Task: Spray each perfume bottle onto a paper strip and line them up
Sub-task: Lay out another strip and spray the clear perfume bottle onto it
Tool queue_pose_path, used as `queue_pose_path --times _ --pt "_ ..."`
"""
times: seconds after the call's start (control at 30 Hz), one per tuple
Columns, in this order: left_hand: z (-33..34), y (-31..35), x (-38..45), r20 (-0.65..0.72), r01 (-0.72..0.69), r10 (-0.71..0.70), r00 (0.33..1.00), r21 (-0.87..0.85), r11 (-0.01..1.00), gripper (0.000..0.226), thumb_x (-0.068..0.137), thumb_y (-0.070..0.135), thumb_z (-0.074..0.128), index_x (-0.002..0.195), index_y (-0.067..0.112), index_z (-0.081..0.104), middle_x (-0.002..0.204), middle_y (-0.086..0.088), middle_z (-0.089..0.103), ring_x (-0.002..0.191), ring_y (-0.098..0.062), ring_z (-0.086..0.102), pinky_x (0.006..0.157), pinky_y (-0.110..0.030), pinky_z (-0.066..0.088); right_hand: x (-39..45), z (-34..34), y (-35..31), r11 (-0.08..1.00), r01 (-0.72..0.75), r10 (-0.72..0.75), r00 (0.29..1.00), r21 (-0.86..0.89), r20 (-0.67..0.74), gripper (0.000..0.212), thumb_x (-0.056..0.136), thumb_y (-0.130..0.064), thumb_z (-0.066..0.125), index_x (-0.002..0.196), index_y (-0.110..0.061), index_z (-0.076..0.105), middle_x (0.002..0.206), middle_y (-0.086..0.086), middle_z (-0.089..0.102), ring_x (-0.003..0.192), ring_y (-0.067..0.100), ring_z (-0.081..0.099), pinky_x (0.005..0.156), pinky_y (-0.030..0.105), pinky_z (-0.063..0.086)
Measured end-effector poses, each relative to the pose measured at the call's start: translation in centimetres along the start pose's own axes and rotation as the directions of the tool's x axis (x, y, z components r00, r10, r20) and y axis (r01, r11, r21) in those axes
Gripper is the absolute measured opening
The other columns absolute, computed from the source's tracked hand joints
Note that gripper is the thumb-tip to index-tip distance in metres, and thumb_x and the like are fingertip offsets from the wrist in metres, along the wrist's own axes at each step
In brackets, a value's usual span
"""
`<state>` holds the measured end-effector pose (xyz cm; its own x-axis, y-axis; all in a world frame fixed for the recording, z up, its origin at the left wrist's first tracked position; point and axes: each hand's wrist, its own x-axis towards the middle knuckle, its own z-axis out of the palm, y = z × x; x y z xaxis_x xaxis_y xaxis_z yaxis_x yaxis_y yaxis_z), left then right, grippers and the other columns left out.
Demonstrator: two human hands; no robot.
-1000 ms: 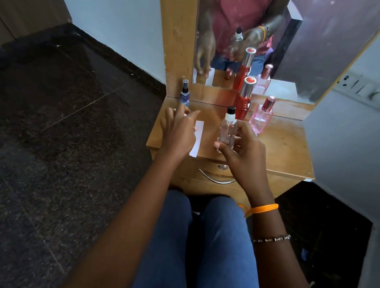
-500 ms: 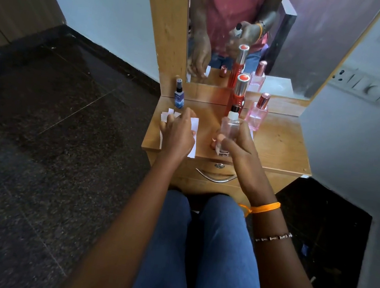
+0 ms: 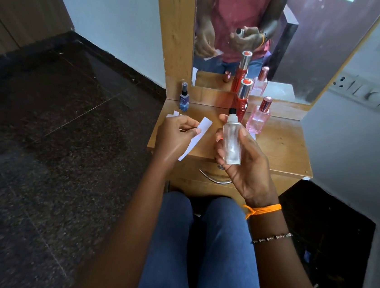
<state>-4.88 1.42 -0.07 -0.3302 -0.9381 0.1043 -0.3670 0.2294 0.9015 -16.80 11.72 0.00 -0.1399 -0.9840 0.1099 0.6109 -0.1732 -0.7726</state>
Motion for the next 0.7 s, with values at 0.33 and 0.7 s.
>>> queue_pose_path --times 0.33,0.7 --pt "0.4 0.8 -1.3 0.093 0.179 -0.162 0.982 -0.226 0.958 0.012 0.081 0.015 0.069 0.091 0.02 0.07 0.081 0.013 0.066 0.073 0.004 0.061 0.054 -0.008 0.043 -0.3 -0.8 0.0 0.842 0.068 -0.169 0.975 -0.535 -0.141 0.04 0.09 -0.019 0.05 0.127 -0.035 0.046 0.097 0.01 0.056 0.06 0.011 0.048 0.047 0.022 0.039" --pt "1.7 0.9 -1.9 0.134 0.208 -0.184 0.974 -0.201 0.957 0.021 0.079 0.019 0.072 0.099 0.021 0.07 0.077 0.023 0.062 0.076 0.002 0.06 0.057 -0.011 0.045 -0.3 -1.5 0.7 -0.112 -0.044 -0.39 0.921 -0.993 0.003 0.052 0.084 -0.008 0.059 0.132 -0.026 0.046 0.119 0.006 0.061 0.09 0.032 0.062 0.064 0.031 0.044"
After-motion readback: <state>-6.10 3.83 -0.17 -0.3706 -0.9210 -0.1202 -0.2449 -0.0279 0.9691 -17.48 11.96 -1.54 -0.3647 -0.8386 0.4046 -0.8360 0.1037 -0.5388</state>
